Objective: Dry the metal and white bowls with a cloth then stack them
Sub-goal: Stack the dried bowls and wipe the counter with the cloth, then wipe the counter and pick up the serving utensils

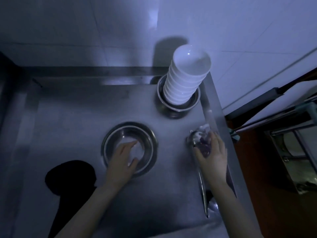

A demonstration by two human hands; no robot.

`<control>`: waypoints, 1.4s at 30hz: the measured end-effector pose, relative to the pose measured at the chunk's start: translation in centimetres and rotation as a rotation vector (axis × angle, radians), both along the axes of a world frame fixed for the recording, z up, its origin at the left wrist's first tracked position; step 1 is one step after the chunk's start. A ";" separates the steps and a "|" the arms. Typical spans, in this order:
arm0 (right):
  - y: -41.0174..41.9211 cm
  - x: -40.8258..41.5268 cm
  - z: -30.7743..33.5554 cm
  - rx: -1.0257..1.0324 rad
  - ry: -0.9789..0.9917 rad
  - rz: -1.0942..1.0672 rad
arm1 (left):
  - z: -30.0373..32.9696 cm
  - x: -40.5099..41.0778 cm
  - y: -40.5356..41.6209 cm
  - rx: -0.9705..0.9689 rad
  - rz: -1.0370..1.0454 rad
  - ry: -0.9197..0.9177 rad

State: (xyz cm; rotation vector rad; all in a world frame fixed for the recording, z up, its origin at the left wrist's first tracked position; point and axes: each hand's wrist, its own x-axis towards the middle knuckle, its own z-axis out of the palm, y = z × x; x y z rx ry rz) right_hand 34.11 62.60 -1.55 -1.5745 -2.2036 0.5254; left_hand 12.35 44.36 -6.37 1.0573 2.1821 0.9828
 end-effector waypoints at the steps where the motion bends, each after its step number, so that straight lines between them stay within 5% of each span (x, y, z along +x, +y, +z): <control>1: -0.6 0.7 0.0 -0.095 -0.115 -0.052 | -0.1 0.1 -1.9 -0.007 0.009 0.093; 4: -2.3 2.3 -0.1 -0.392 -0.398 -0.166 | -0.7 -0.2 -7.7 -0.212 0.081 0.372; 8: -4.0 3.0 -0.6 -0.361 -0.482 -0.171 | -2.1 0.2 -14.0 -0.514 0.152 0.332; 14: -4.7 4.4 -0.9 -0.330 -0.589 -0.160 | -1.7 0.0 -16.7 -0.488 0.135 0.321; 21: -7.5 5.0 -1.9 -0.375 -0.460 -0.006 | -0.1 -0.5 -17.3 -0.378 0.147 0.279; 42: -27.5 -8.8 -3.5 -0.160 -0.456 0.861 | 8.1 -8.8 -29.2 -0.002 0.384 0.601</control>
